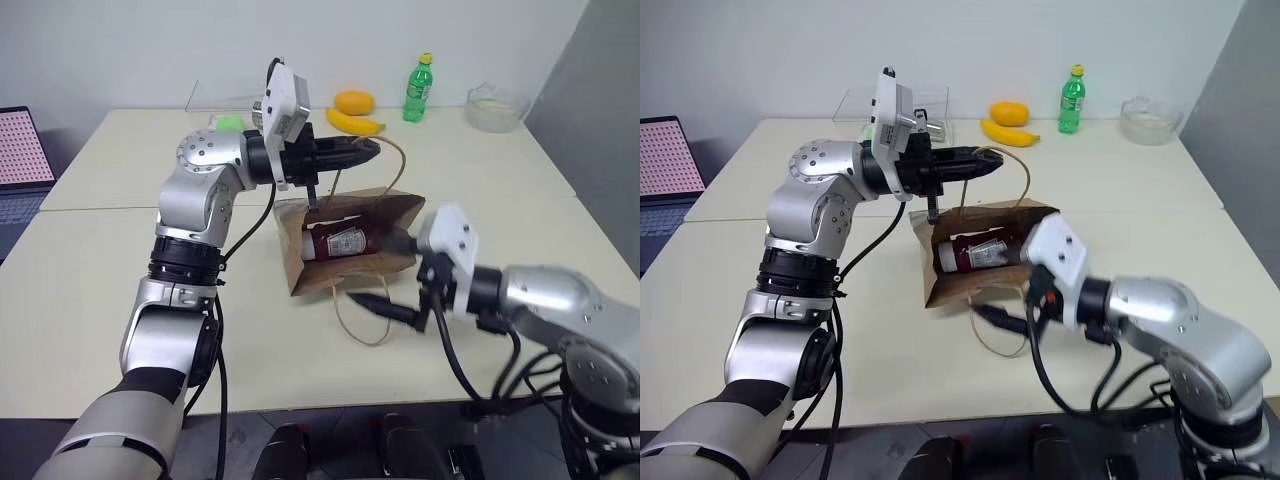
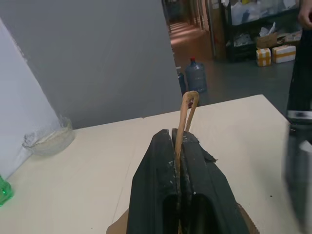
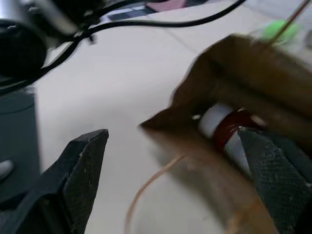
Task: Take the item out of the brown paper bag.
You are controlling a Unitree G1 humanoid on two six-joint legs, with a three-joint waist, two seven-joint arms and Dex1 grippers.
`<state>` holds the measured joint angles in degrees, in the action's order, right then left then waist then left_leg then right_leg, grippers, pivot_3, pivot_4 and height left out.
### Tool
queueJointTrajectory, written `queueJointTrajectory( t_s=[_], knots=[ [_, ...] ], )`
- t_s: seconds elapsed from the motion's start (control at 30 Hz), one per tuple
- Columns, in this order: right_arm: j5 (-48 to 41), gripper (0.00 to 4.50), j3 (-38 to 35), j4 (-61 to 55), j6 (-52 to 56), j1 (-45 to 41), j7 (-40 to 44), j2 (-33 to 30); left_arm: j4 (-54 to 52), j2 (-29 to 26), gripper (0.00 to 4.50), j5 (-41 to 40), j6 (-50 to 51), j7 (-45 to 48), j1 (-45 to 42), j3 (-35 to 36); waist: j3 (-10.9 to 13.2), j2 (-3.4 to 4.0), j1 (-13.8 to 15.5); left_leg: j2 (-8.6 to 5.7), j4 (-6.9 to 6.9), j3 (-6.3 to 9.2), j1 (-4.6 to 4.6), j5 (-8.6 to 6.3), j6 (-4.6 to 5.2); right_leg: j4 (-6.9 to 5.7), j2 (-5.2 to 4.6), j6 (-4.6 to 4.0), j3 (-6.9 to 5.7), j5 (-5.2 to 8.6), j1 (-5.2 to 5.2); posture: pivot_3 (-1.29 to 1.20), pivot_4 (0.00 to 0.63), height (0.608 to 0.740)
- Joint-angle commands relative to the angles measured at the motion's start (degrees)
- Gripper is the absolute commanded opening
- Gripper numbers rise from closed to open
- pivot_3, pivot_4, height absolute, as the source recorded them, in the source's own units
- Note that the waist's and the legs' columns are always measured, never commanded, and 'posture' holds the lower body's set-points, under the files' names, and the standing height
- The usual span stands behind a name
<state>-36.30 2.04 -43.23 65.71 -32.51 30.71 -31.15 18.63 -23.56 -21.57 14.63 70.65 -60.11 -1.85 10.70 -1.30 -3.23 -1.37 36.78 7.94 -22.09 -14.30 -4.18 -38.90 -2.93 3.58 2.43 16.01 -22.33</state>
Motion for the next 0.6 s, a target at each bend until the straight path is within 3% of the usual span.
queueJointTrajectory(
  t_s=[0.03, 0.27, 0.37, 0.6],
  knots=[
    [8.90, 4.47, 8.23, 7.86, -5.79, -4.60, -1.30, -2.40, -1.45, -0.24, 0.00, -1.33, -0.56, -0.66, -1.01, 1.68, 0.00, 0.00, -0.02, 0.00, -0.03, 0.00, -0.01, 0.00, 0.00, 0.03, 0.00, 0.00, 0.00, 0.00, -0.01, 0.00, 0.150, 0.740],
    [23.96, 4.47, 23.78, 26.25, -19.49, -11.78, 3.16, -3.38, -1.09, 0.15, 0.00, -1.55, -1.08, -0.88, -1.25, 1.59, 0.00, 0.00, -0.10, -0.03, -0.07, -0.04, -0.30, 0.00, 0.00, 0.03, -0.04, -0.01, 0.02, 0.00, -0.33, 0.00, 0.150, 0.740],
    [28.23, 4.47, 27.26, 29.26, -23.79, -14.15, 5.70, -2.95, -1.06, 0.29, 0.00, -1.50, -1.34, -1.06, -1.20, 1.57, 0.00, 0.00, -0.17, -0.03, 0.09, -0.06, -0.80, 0.01, -0.02, -0.14, -0.03, -0.02, 0.04, -0.02, -0.90, 0.00, 0.150, 0.740],
    [40.65, 4.47, 35.90, 34.91, -31.10, -18.73, 9.43, -0.75, 0.47, 0.64, 0.00, -1.23, -2.75, -1.97, -1.64, 1.84, 0.00, 0.00, -0.16, -0.03, 0.09, -0.05, -0.85, 0.12, -0.21, -0.10, -0.04, -0.02, 0.03, -0.02, -0.94, 0.00, 0.150, 0.740]
  ],
)
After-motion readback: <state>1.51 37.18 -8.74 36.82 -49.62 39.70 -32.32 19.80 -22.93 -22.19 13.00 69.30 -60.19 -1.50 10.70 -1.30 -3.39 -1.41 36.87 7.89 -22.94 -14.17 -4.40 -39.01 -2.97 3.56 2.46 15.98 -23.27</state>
